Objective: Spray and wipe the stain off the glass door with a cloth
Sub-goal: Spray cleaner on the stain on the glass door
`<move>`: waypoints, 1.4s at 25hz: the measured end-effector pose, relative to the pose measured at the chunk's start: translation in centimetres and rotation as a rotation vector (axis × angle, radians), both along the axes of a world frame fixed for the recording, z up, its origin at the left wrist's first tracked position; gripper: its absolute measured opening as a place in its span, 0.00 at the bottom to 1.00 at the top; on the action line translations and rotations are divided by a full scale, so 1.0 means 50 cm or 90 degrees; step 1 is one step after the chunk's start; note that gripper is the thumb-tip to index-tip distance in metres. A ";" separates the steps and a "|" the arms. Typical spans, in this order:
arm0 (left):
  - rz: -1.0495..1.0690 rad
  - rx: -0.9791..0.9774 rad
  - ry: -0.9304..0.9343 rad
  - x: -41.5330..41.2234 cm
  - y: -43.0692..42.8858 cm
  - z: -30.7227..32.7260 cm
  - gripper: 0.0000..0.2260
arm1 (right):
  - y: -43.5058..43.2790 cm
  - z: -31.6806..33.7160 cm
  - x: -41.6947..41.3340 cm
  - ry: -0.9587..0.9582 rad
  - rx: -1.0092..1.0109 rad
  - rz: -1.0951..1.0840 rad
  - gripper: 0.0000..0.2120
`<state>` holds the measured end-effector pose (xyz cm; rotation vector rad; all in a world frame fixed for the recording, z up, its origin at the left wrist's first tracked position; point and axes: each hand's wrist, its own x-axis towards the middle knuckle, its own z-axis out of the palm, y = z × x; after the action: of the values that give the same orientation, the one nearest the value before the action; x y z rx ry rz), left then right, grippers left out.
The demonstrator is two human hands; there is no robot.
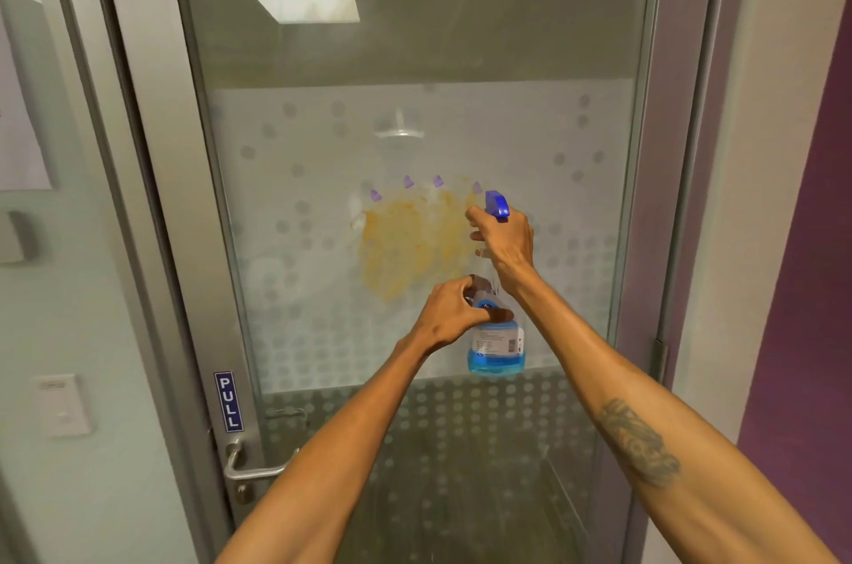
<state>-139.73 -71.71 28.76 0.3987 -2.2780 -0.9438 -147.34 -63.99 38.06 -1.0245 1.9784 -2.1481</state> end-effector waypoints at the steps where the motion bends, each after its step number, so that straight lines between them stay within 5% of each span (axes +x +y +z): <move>1: -0.001 -0.008 -0.004 -0.003 -0.007 0.003 0.22 | -0.004 0.001 -0.002 0.008 0.010 -0.017 0.11; 5: -0.006 -0.032 -0.013 -0.017 -0.028 0.020 0.19 | -0.021 -0.002 0.002 0.017 -0.004 -0.107 0.13; 24: -0.002 -0.061 -0.045 -0.017 -0.073 0.012 0.24 | -0.048 -0.003 0.020 -0.050 -0.030 -0.058 0.08; 35: -0.014 -0.061 -0.043 0.000 -0.061 0.018 0.21 | -0.046 -0.003 0.046 0.006 -0.020 -0.139 0.14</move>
<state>-139.74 -74.78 29.67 0.3697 -2.3831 -0.8390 -145.02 -66.29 37.90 -0.8587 2.1595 -2.2896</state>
